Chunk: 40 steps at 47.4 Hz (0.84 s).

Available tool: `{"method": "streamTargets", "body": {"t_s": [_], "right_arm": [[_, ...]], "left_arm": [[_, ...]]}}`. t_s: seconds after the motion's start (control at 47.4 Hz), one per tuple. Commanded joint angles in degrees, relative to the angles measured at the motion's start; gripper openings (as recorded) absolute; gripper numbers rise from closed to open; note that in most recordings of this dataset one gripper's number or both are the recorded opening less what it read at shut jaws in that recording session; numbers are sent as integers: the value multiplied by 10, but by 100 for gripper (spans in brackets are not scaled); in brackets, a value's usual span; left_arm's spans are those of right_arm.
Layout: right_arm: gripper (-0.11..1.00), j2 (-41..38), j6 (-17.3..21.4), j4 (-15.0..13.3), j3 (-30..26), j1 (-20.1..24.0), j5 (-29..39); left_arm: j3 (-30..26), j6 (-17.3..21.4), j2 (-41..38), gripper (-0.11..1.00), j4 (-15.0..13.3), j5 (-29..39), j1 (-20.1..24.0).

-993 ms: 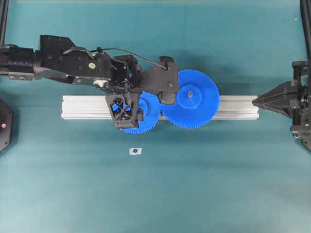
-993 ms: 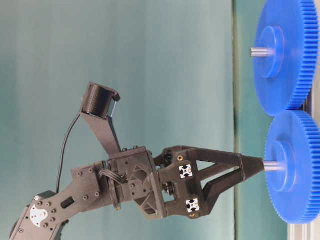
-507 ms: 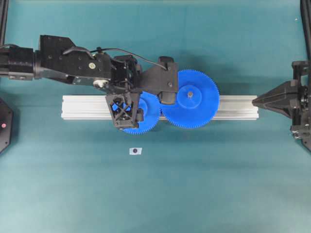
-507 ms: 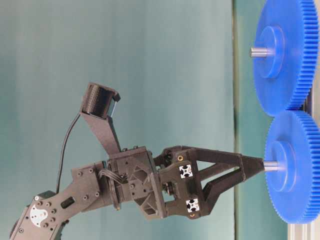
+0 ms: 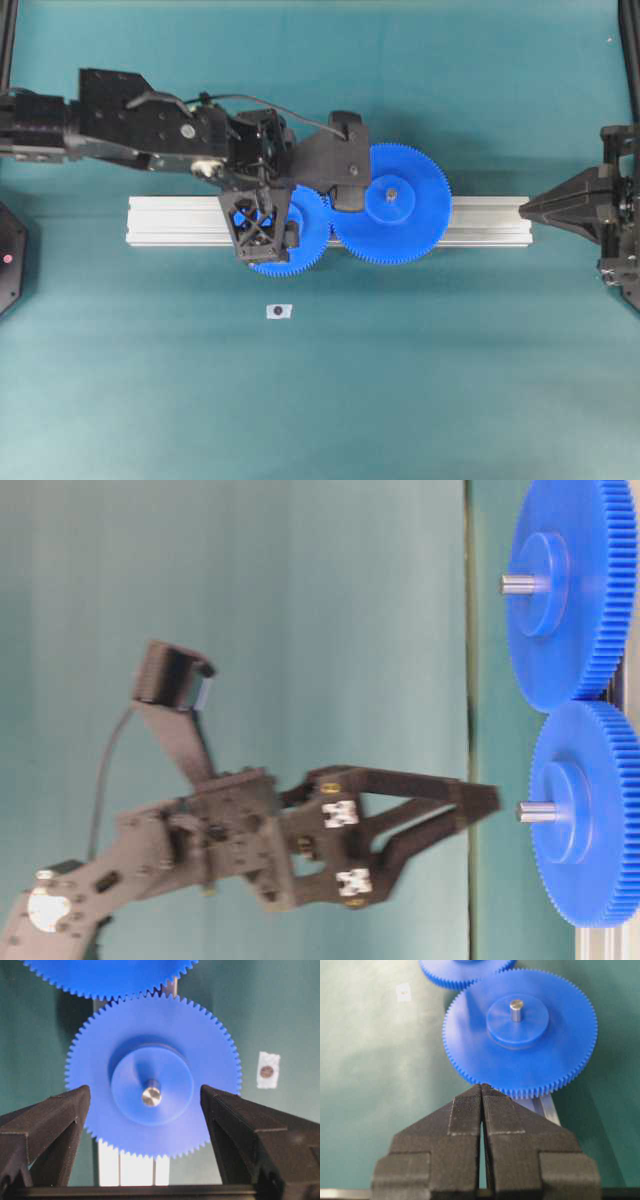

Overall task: Insert the small gear onto the shaft.
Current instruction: 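Press the gear further onto the shaft, meshing with the large gear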

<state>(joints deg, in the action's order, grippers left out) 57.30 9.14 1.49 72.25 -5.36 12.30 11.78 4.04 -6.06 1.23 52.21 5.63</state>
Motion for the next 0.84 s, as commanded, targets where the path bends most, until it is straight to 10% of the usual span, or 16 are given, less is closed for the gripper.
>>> {"method": "streamTargets", "body": {"t_s": [0.0, 0.824], "right_arm": [[1, -3, 4, -1, -6, -1, -5], [1, -3, 4, -1, -6, -1, -5]], "left_arm": [[-28, 1, 24, 84, 3, 20, -2], [-83, -10, 48, 83, 1, 82, -5]]}}
